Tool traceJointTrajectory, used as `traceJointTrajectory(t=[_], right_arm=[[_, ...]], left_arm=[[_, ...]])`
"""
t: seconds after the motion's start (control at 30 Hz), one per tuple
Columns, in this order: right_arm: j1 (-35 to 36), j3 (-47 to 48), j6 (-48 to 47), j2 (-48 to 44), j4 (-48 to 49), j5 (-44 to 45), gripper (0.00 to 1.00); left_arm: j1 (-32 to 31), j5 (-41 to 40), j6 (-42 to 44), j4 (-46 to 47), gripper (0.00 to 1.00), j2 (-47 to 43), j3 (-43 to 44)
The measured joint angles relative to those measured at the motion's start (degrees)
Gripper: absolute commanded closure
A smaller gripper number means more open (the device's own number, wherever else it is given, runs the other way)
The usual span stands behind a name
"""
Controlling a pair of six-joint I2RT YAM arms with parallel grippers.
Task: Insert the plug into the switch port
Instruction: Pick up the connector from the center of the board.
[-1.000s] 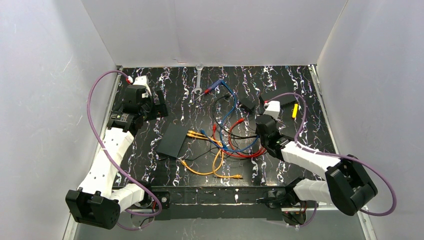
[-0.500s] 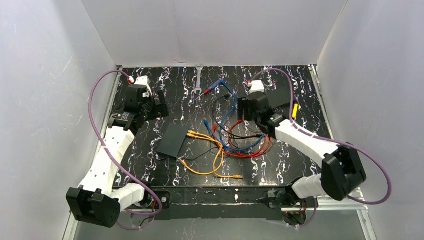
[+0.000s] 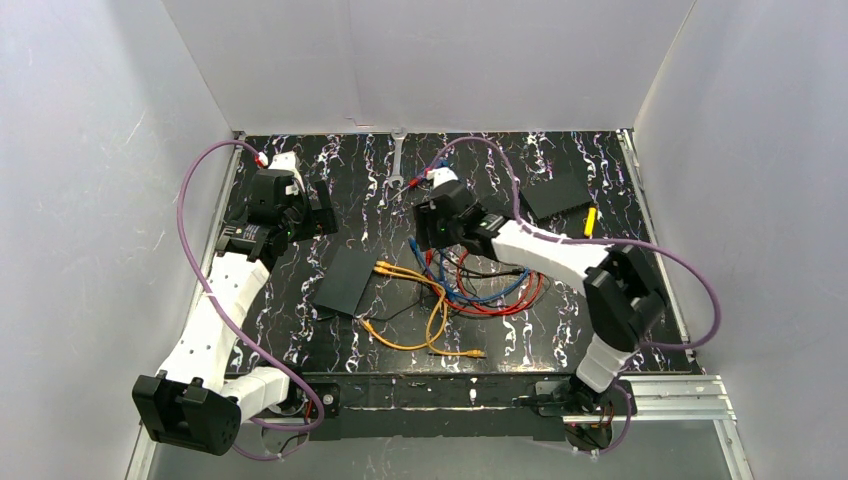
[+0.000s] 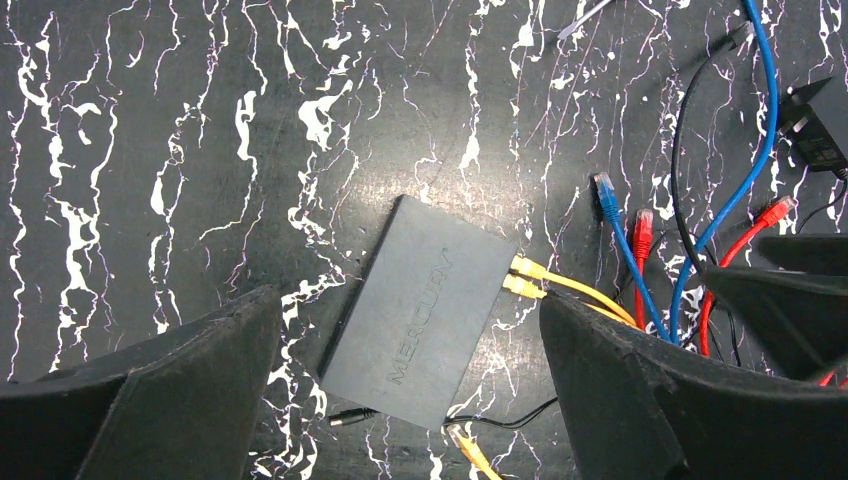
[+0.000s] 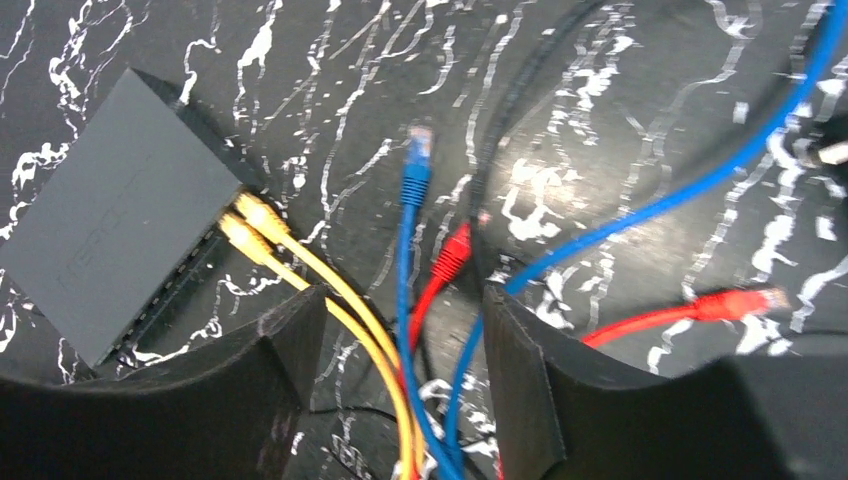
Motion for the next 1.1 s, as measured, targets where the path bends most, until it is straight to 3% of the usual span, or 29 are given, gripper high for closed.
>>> traceJointTrajectory(t=[0.47,1.1], right_arm=[[2.3,6.1,3.7,15.3,4.8,-0.2,0.51],[2.3,6.9,3.4,20.5,8.7,2.6,0.60]], left_arm=[[0.0,0.3,0.0,0.0,0.01,0.0,0.0],[0.0,0.9,0.0,0.0,0.01,0.0,0.0]])
